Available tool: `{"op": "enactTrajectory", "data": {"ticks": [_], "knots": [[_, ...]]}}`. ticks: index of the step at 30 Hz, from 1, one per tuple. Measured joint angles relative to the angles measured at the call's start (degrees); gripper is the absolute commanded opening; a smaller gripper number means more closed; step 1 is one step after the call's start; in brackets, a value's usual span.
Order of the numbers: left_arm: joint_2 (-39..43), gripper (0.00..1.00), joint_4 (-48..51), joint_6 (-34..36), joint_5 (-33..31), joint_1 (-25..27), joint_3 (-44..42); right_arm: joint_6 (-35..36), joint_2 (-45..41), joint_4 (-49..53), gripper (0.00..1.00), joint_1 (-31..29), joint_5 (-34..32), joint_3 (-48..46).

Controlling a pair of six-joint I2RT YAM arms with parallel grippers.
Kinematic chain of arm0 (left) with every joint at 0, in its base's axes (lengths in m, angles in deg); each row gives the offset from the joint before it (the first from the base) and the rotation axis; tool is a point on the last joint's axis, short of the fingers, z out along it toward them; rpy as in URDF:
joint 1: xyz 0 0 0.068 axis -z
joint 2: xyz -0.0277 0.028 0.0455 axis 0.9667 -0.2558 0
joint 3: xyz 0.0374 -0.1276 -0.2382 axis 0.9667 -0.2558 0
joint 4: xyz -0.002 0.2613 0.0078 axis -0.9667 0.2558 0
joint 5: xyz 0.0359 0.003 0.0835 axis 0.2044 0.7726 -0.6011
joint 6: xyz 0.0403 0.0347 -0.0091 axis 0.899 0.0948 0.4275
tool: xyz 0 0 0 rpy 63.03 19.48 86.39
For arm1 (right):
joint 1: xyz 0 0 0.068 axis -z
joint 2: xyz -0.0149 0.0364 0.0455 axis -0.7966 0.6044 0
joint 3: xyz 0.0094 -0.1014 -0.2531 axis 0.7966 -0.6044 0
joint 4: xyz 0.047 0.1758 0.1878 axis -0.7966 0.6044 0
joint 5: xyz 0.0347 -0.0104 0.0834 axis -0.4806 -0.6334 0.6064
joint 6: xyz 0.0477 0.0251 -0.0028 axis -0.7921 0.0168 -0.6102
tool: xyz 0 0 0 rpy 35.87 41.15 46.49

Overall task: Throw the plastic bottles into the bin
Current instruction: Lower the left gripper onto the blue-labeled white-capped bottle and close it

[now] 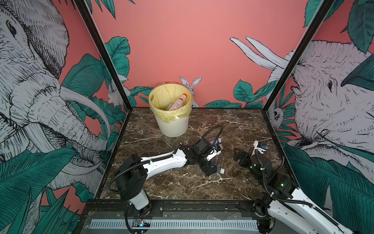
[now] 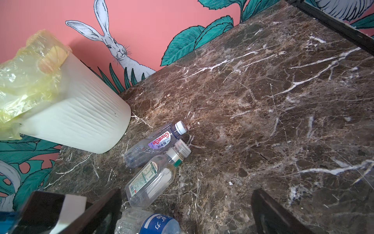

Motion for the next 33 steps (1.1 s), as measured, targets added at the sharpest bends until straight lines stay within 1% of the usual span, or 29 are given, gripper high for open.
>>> {"op": "enactTrajectory", "data": {"ticks": [7,15,21,26,33], "knots": [[-5.05,0.99,-0.24,-0.02,-0.44,0.00,1.75,-0.20,-2.69,0.31,0.99,0.00,-1.81,-2.43],[-5.92,0.99,-0.15,-0.87,-0.20,0.02,1.70,-0.83,-6.62,1.57,1.00,0.00,-2.86,-4.28],[-5.01,0.99,-0.20,-2.80,-0.72,0.61,-1.38,-1.14,-8.85,2.43,0.99,0.02,-3.82,-5.51],[-4.44,0.99,-0.09,-4.55,-1.29,1.18,-4.02,-1.25,-8.90,2.89,0.99,0.02,-3.87,-5.57],[1.18,0.99,-0.15,-7.06,-2.36,2.29,-8.44,-1.90,-9.07,3.15,0.99,0.02,-3.72,-5.60]]}}
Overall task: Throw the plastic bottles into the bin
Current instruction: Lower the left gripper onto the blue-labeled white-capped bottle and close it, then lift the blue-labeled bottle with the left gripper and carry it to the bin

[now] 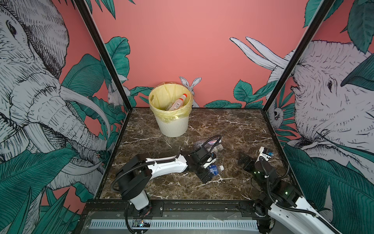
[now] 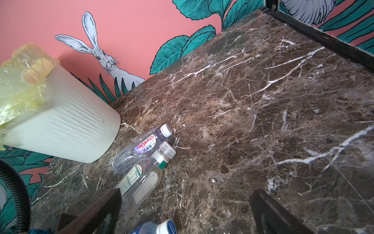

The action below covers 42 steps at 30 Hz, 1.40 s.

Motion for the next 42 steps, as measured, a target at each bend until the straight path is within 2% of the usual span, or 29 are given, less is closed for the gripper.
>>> {"op": "enactTrajectory", "data": {"ticks": [9,17,23,27,31,36,42], "knots": [[0.94,0.98,-0.98,-2.27,-1.33,0.85,-1.64,-0.94,1.40,-1.27,1.00,0.04,0.50,0.00],[-4.04,0.89,-1.27,-3.21,-2.93,2.93,1.86,-2.14,2.56,-2.84,1.00,0.04,1.44,-1.38],[-6.34,0.77,-1.22,-4.50,-3.63,3.06,2.58,-2.82,1.44,-2.89,0.99,0.04,1.75,-2.27],[-6.38,0.63,-1.20,-5.97,-4.44,3.06,2.56,-3.17,0.57,-2.67,0.99,0.04,1.55,-2.27],[-6.10,0.62,-1.29,-7.06,-4.70,3.08,2.40,-3.28,0.26,-2.34,0.99,0.04,1.44,-2.27],[-2.12,0.62,-0.72,-8.81,-6.27,3.08,0.09,-3.28,0.11,-1.92,0.99,0.04,1.27,-2.25],[9.11,0.61,0.02,-11.78,-9.99,3.06,-2.93,-3.48,-0.04,-1.14,0.99,0.04,1.16,-2.25]]}}
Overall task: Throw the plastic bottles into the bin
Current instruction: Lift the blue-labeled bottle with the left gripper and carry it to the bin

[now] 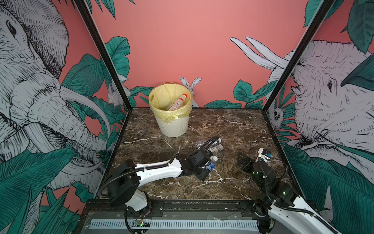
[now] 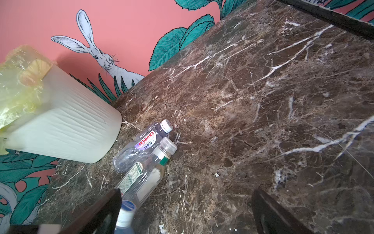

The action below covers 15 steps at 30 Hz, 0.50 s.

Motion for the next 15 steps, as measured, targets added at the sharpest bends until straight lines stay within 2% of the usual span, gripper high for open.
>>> {"op": "enactTrajectory", "data": {"ticks": [4,10,15], "knots": [[6.34,0.62,0.48,-1.77,-2.54,0.00,-0.46,-0.13,0.04,0.00,1.00,0.00,0.24,0.00],[9.99,0.62,2.73,-3.63,-4.94,-0.26,-0.46,-0.79,1.03,-0.07,1.00,0.00,1.18,0.00],[13.14,0.62,4.94,-4.76,-5.35,-2.64,-0.61,-1.16,2.62,-0.07,1.00,0.00,2.10,0.00]]}}
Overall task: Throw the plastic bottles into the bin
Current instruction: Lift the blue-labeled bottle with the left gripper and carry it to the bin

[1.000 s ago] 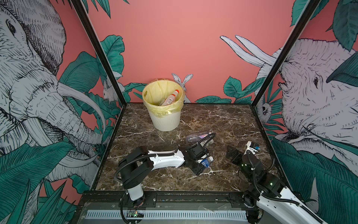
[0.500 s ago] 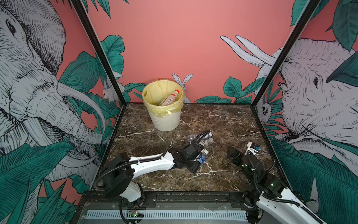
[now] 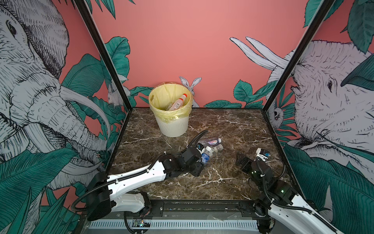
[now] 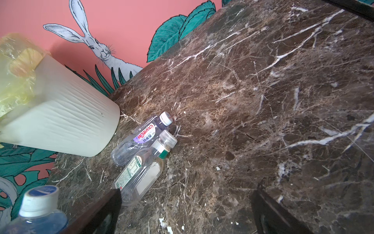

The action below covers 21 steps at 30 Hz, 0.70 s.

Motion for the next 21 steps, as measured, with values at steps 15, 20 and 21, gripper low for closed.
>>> {"op": "enactTrajectory", "data": {"ticks": [15,20,21], "knots": [[11.82,0.60,7.67,-2.14,-3.63,-9.79,-0.44,-0.37,7.93,-2.84,0.99,0.00,3.04,0.00],[13.99,0.60,10.69,-2.21,-4.87,-14.86,-0.37,-0.35,10.25,-4.35,0.99,0.00,4.02,0.02],[15.08,0.60,10.93,-2.25,-4.96,-15.85,-0.42,-0.35,10.60,-4.74,0.99,0.00,4.28,0.02]]}}
